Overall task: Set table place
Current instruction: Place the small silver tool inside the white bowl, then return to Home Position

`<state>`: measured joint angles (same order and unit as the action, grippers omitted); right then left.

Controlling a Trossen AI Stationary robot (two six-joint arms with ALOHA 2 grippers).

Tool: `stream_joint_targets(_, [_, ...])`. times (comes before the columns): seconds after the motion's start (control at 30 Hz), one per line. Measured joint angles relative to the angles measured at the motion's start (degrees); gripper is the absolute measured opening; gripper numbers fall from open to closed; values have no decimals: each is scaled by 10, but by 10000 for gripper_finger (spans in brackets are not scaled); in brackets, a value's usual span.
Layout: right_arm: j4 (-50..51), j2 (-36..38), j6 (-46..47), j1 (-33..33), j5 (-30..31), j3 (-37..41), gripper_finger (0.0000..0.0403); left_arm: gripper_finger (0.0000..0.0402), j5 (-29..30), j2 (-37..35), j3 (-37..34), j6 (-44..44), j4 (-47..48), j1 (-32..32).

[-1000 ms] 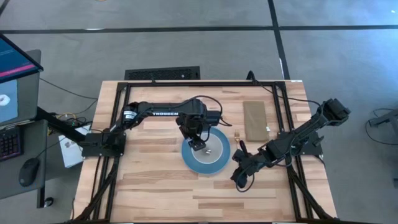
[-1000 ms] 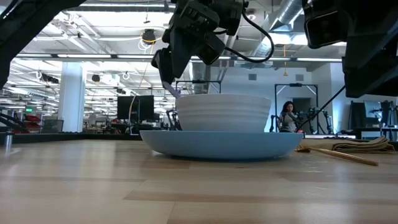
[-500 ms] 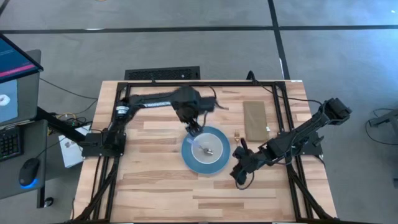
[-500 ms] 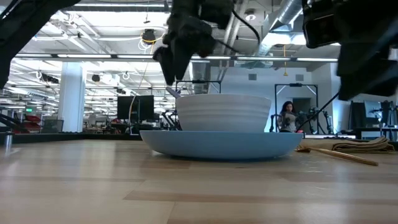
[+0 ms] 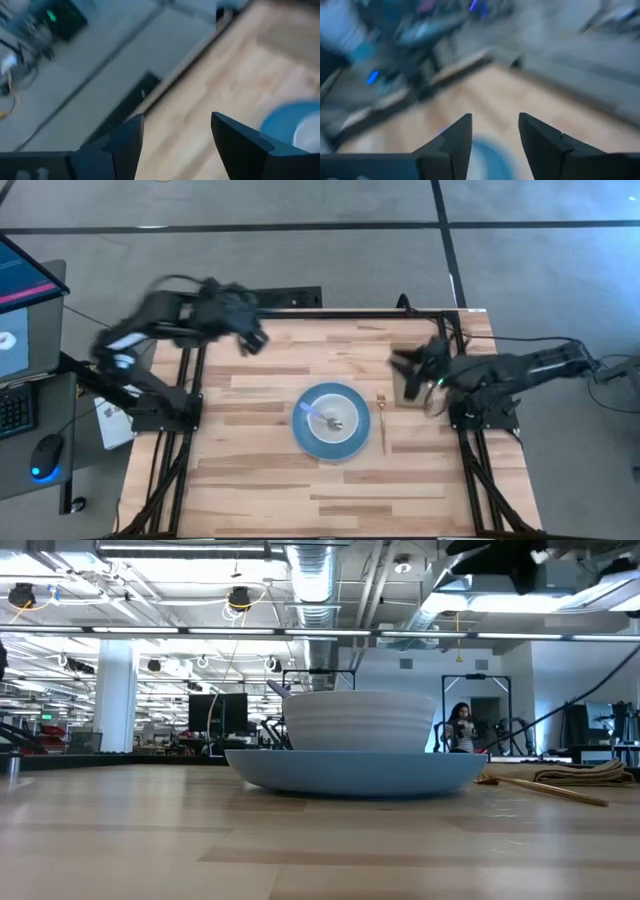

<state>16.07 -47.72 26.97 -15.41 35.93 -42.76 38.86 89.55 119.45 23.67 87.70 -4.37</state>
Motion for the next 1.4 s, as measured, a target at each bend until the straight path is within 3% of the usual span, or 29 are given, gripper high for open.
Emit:
stream_joint_targets(0.13, [1,93,-63,61,29,0,181,224,39,-86,-23,-45,-55,22])
stream_joint_targets(0.23, [9,140,-126,104,27,0,180,224,39,-156,-98,-82,-124,25])
stream_joint_targets(0.57, [57,192,-209,197,25,14,177,224,92,-465,-567,-131,-451,24])
stream_joint_targets(0.73, [-26,210,-181,224,24,116,172,224,81,-620,-766,-161,-621,23])
stream_joint_targets(0.87, [-149,223,-179,235,6,212,170,224,80,-719,-883,-161,-693,24])
stream_joint_targets(1.0, [-249,244,-165,236,-13,288,170,224,72,-797,-959,-161,-724,24])
stream_joint_targets(1.23, [-241,334,-120,228,-14,350,170,224,65,-881,-1023,-162,-717,24])
stream_joint_targets(1.4, [-218,419,-129,212,-14,372,170,224,73,-894,-1042,-169,-715,24])
